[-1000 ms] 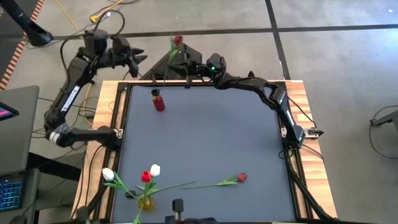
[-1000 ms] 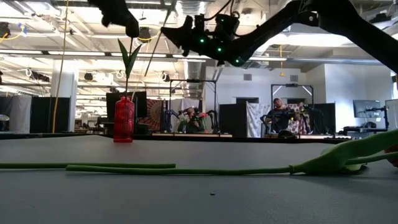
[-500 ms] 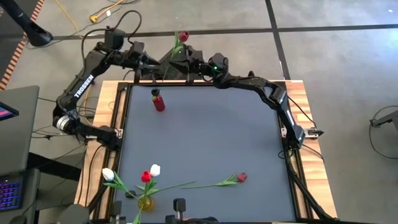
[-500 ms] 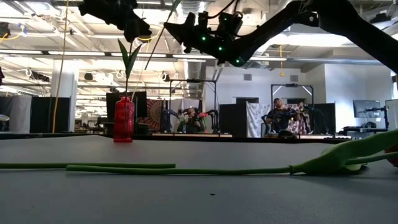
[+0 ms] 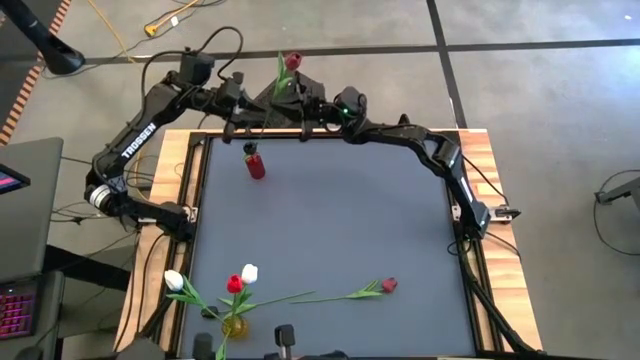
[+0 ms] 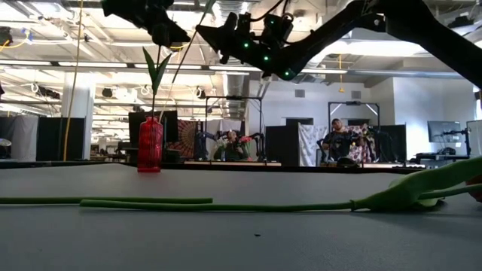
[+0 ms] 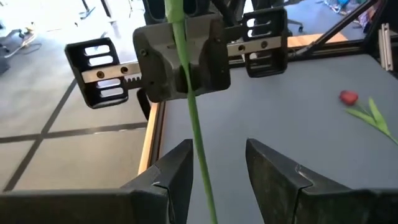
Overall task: Sort flowers into vase by color
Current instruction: Put the top dark red tulip into the red vase
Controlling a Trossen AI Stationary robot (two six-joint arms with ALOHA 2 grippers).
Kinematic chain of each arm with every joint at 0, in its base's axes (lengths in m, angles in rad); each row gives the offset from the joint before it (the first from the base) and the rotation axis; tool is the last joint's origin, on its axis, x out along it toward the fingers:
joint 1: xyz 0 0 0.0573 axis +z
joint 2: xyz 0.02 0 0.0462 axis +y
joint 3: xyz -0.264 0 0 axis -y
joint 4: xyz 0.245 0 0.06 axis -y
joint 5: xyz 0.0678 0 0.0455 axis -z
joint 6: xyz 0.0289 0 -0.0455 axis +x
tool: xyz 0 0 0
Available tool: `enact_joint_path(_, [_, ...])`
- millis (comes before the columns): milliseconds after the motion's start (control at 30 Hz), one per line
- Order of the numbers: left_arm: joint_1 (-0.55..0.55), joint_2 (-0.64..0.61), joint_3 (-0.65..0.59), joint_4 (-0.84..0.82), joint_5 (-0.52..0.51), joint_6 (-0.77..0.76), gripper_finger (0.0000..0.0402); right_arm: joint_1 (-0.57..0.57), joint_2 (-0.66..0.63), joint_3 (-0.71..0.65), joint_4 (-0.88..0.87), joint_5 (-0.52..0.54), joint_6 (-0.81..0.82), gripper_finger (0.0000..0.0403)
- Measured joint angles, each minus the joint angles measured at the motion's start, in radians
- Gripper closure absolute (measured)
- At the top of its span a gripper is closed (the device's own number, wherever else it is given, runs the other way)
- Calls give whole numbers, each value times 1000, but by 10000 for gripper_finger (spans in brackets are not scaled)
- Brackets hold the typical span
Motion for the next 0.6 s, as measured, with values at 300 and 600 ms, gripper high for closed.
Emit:
enact_joint_path(300, [-37, 0, 0, 7, -66, -45, 265, 27, 0, 0, 22, -1, -34, 382])
enact_joint_path(600, [-39, 0, 0, 7, -69, -46, 265, 23, 0, 0, 25, -3, -35, 382])
